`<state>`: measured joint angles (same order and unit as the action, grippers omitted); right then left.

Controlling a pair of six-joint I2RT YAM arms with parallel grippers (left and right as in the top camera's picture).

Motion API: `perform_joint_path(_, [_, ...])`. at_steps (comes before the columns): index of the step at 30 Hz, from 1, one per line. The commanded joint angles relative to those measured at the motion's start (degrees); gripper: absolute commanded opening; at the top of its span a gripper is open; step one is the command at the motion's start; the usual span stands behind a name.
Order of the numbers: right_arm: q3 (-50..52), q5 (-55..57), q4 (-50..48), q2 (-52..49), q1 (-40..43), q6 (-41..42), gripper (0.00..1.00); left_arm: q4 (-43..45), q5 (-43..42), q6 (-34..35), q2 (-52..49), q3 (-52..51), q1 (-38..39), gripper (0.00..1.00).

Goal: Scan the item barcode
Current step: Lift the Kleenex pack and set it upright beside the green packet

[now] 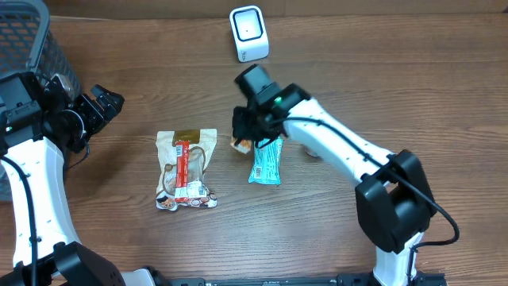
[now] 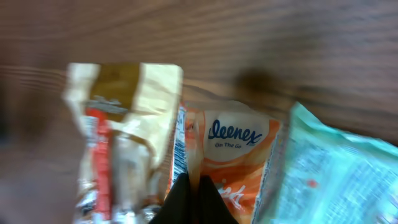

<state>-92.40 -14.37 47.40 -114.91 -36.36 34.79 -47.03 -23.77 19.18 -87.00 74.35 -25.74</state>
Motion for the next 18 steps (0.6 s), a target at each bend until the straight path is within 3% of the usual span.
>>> perform_joint_path(1, [1.05,-13.29,-3.58,1.31,1.31,-0.81,0.04,0.17,0.42,0.33,1.05,0.37,-0.07,0.99])
perform_joint_path(8, [10.86,-26.60,-17.49,1.29,4.70,0.17,0.04,0.17,0.42,0.33,1.05,0.37,-0.07,1.00])
perform_joint_path(16, [20.22,-30.51,-30.45,1.29,5.90,1.22,0.04,0.17,0.42,0.33,1.05,0.37,-0.07,1.00])
perform_joint_path(18, [22.05,-26.75,-31.30,1.11,5.90,1.22,0.04,0.17,0.42,0.31,1.05,0.37,-0.07,1.00])
